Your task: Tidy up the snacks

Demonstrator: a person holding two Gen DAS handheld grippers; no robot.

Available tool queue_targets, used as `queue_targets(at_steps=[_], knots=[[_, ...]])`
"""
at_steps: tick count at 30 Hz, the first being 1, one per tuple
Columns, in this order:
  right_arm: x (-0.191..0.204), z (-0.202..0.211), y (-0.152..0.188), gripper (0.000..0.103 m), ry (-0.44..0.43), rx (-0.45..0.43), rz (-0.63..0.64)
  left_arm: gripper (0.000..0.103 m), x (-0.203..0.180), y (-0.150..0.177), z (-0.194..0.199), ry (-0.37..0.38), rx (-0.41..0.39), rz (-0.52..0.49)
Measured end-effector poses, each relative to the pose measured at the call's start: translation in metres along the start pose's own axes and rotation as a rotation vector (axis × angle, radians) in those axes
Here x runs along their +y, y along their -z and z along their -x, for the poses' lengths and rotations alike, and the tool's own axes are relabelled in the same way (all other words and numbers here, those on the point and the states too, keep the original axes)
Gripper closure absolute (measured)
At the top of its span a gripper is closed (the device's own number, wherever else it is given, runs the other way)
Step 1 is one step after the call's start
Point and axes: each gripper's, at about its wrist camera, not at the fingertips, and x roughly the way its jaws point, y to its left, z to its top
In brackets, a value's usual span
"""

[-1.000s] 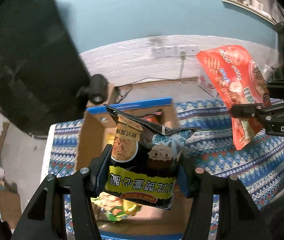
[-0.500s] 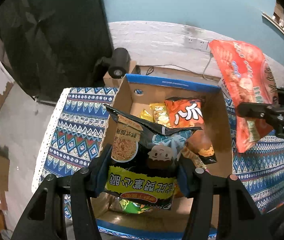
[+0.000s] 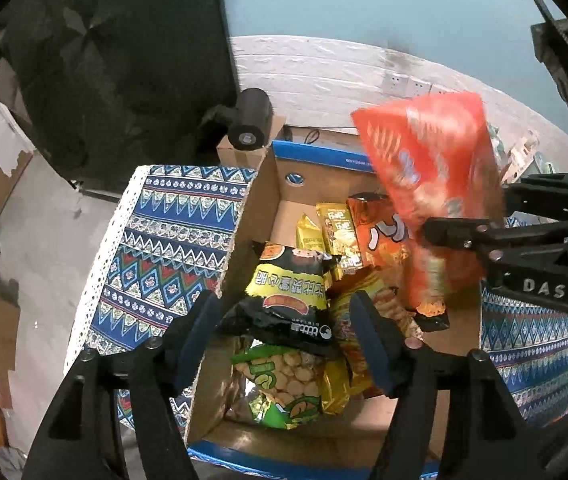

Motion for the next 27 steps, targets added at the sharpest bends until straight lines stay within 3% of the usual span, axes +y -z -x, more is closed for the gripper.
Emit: queue_targets(at_steps=[2, 4, 9, 14, 18, 27], knots=[[0.005, 0.0, -0.002, 0.057, 0.004, -0.009, 0.019, 0.032, 0.001, 0.0, 0.002, 0.004, -0.002, 0.006], [0.007, 0.002, -0.003, 0.043, 0.008, -0.025, 0.03, 0.029, 0.002, 0.0, 0.005, 0.006, -0.003, 0.01], [0.01, 0.015, -0.003, 0.035, 0.01, -0.067, 0.035, 0.026, -0.001, 0.003, 0.016, 0.005, -0.016, 0.0], [0.006, 0.033, 0.002, 0.034, 0.032, -0.105, 0.015, 0.022, -0.006, 0.005, 0.031, 0.008, -0.044, -0.013], [-0.001, 0.051, 0.013, 0.027, 0.053, -0.137, -0.021, 0.022, -0.011, 0.006, 0.044, 0.008, -0.059, -0.023], [-0.007, 0.092, 0.047, 0.025, 0.114, -0.188, -0.05, 0.016, -0.029, 0.011, 0.073, 0.009, -0.112, -0.066]])
